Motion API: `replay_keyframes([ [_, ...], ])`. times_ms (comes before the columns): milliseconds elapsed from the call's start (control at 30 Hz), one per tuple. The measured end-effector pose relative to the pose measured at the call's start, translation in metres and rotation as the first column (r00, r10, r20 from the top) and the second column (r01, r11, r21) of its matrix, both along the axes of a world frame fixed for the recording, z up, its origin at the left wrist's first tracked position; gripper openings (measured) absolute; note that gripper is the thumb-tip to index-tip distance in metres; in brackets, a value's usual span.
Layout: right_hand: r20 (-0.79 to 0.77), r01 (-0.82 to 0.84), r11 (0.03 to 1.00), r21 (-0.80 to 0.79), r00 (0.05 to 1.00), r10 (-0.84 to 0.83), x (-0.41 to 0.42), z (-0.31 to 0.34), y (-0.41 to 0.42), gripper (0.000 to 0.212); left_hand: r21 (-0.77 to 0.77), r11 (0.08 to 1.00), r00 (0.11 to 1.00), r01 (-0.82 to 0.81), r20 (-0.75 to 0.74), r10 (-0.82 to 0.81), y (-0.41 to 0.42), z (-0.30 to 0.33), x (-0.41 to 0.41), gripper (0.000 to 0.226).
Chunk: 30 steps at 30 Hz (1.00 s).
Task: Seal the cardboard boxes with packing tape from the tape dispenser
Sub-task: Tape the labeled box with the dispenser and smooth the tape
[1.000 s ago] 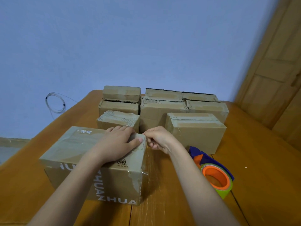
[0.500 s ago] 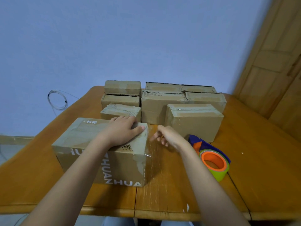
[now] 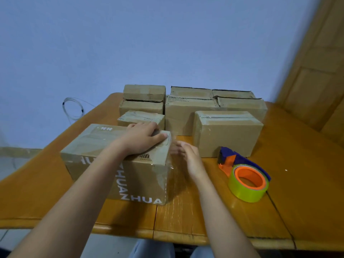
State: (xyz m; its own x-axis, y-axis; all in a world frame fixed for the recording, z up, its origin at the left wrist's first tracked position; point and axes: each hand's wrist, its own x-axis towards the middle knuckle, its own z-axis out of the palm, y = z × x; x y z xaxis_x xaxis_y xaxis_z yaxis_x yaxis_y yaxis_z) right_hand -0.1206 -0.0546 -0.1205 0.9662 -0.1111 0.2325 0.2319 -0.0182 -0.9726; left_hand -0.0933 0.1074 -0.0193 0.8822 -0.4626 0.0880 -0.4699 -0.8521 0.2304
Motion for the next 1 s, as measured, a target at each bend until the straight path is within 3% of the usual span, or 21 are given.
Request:
replay_keyframes([
  [100,0.217,0.238,0.971,-0.015,0.949,-0.229,0.002,0.0,-0.003,0.021,0.006,1.0,1.0,-0.006,0.003,0.006,-0.001,0.002,-0.002,0.044],
  [167,0.277,0.291,0.956,0.034,0.917,-0.288,0.0,0.005,-0.006,0.017,0.006,1.0,1.0,-0.011,0.008,0.011,-0.001,0.003,-0.003,0.045],
  [367,0.053,0.038,0.993,0.11,0.998,-0.044,-0.007,0.01,0.005,0.02,0.005,1.0,1.0,-0.012,0.028,0.012,-0.009,0.0,0.002,0.044],
  [533,-0.031,0.163,0.951,0.263,0.986,-0.161,-0.012,0.015,0.002,0.023,0.025,0.999,0.998,0.024,0.051,-0.025,-0.022,-0.003,0.008,0.046],
  [633,-0.075,0.209,0.939,0.272,0.978,-0.196,-0.02,0.016,0.0,0.027,0.034,0.999,0.997,0.037,0.072,-0.04,-0.025,-0.005,0.009,0.047],
  [1000,-0.075,0.132,0.944,0.302,0.991,-0.115,-0.022,0.024,0.004,0.017,0.049,0.997,0.992,0.064,0.103,-0.069,-0.021,-0.004,0.005,0.049],
])
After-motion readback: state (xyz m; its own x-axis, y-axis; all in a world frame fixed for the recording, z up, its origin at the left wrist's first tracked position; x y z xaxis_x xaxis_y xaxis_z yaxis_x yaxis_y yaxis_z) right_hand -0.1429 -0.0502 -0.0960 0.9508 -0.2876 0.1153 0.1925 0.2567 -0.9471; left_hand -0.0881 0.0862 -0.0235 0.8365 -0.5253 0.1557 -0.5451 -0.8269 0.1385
